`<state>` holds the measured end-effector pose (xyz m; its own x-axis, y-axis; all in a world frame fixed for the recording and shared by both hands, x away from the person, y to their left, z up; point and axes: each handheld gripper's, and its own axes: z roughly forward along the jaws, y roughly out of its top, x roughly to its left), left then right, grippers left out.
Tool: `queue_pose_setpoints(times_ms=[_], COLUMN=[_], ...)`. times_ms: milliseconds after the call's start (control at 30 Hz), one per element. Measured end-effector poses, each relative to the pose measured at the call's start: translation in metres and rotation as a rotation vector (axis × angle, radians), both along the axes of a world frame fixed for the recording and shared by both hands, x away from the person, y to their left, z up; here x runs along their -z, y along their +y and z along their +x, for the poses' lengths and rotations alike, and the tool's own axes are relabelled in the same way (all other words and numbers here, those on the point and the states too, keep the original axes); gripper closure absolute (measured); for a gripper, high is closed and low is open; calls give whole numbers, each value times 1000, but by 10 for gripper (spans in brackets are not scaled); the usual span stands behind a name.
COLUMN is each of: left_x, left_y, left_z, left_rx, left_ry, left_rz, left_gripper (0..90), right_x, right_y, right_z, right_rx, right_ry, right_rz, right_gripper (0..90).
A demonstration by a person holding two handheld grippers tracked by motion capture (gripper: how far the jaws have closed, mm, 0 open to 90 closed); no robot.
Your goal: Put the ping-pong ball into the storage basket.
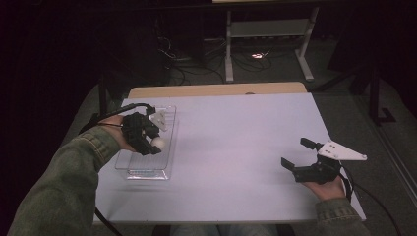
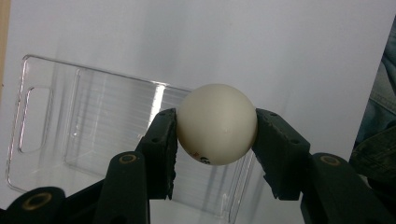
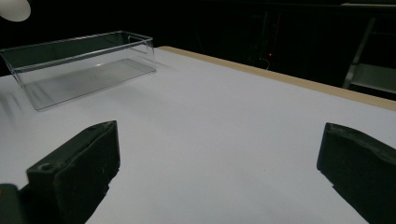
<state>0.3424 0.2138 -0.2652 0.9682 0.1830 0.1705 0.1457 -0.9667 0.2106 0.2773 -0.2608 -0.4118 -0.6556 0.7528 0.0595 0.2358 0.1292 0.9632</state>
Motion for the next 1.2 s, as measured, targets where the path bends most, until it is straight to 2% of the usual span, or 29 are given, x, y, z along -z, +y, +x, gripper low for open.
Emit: queue_pose_setpoints(times_ms=[333,933,1200], left_x=[7,25,33], left_y=[6,2,5], left_z=[0,4,5], left_rx=[-12,6,-3], left_ry=[-5,42,54], left_rz=[10,10,13], left_gripper=[507,507,507], right_x=[0,-1,-1], right_y=[0,-1,-1], right_z=[0,0,-1], right_rx=[0,-4,-5], right_ry=[1,-4,-7], right_rz=[-3,2,-1], right_gripper=[0,0,0])
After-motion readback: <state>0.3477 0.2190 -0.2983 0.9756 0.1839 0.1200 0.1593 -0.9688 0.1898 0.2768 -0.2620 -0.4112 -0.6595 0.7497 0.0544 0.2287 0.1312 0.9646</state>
